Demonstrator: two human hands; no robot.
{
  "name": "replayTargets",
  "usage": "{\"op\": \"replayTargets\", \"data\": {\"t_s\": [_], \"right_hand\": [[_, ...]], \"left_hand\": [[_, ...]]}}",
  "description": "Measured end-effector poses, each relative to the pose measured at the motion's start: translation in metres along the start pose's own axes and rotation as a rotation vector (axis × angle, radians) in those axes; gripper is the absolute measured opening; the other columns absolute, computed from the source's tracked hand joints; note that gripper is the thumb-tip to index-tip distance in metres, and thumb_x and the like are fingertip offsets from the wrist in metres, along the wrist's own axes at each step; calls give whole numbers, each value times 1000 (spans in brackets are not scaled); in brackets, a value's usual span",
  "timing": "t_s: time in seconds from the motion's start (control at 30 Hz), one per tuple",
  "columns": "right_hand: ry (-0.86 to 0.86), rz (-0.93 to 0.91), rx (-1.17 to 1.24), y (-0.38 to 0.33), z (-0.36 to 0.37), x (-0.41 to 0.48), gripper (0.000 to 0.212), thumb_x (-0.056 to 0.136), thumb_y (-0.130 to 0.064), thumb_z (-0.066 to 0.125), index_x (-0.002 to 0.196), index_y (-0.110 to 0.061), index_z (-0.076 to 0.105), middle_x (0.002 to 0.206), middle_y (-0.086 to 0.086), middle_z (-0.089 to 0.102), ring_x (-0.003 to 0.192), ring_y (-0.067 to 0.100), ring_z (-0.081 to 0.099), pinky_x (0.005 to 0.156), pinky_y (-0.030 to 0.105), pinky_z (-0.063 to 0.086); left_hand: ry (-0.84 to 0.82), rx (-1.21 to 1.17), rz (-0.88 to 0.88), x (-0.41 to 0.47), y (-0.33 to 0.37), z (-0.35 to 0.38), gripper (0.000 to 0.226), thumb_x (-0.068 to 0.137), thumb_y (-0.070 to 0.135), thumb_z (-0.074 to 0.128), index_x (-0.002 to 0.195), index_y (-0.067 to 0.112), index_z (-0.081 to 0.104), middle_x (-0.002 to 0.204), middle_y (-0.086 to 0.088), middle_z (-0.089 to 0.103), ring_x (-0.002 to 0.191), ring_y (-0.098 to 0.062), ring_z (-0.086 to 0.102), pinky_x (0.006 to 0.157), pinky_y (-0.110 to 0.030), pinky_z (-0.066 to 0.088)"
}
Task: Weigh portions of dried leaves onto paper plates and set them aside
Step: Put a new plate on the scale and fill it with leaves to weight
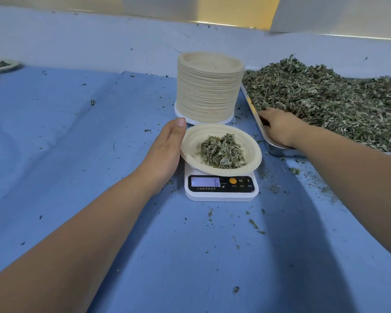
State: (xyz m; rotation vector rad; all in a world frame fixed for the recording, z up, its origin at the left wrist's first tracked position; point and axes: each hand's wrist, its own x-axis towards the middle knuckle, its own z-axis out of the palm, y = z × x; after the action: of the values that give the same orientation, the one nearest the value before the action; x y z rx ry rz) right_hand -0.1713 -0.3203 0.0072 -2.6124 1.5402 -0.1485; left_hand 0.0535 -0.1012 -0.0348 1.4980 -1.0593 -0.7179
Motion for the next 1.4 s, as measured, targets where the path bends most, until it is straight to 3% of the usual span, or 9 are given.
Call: {"op": "replayTargets", "data": {"t_s": [0.17,0.33,0.47,0.7,0.83,0.97,1.13,1.3,1.4], "right_hand": [[-127,-8,-130,-3,-2,4,41,106,-12,36,147,-12,45,131,21,60,109,38,57,81,34,38],[-68,9,-281,-10,-10,2,25,97,-1,42,85,-11,61,85,13,63,70,28,55,63,33,41],[42,-12,-412,-9,-14,-4,25,89,-3,49,69,-17,55,69,7,60,66,26,53,79,40,36],[321,-44,-208,3,-20,-15,13,93,-17,60,95,-25,70,88,4,71,84,32,63,88,44,49],[99,-92,-165,-1,-16,-23,16,92,-14,55,101,-13,68,93,11,71,76,29,61,66,38,53],[-89,-42,-129,-3,-18,-23,33,94,-9,57,125,-17,65,117,7,65,98,30,59,82,36,49],[-133,-85,-218,-5,-30,-26,20,91,-3,56,91,-20,67,96,3,64,82,25,53,75,39,48],[116,5,33,1,-41,-30,10,85,-20,77,91,-26,73,83,-12,62,76,11,57,62,24,43],[238,12,91,3,-48,-31,15,83,-28,82,93,-26,71,79,-13,58,78,15,55,73,26,40]], "left_hand": [[-5,15,15,1,-1,0,34,104,65,28,129,52,46,106,49,50,94,38,42,84,-7,31],[-6,18,21,2,-3,1,34,104,65,27,130,53,46,109,46,51,97,36,43,85,-8,31],[-5,-10,12,3,-4,1,35,104,65,28,130,52,47,112,45,51,105,30,43,96,-16,33],[1,-16,6,3,-3,1,39,104,65,28,133,51,49,116,43,50,116,21,42,112,-29,33],[7,1,17,2,-2,3,45,105,64,27,141,46,48,119,39,49,124,10,46,116,-32,32],[6,-3,14,1,-3,2,49,101,68,28,140,47,48,119,40,49,127,6,46,118,-35,32],[0,-27,6,2,-1,1,55,90,77,30,134,52,50,115,45,50,124,12,46,120,-40,33],[0,-19,23,0,-1,2,60,90,76,28,139,49,49,120,42,49,132,1,46,121,-42,34],[-1,-19,23,1,-2,2,55,91,75,28,136,51,49,118,42,49,130,4,46,120,-42,34]]}}
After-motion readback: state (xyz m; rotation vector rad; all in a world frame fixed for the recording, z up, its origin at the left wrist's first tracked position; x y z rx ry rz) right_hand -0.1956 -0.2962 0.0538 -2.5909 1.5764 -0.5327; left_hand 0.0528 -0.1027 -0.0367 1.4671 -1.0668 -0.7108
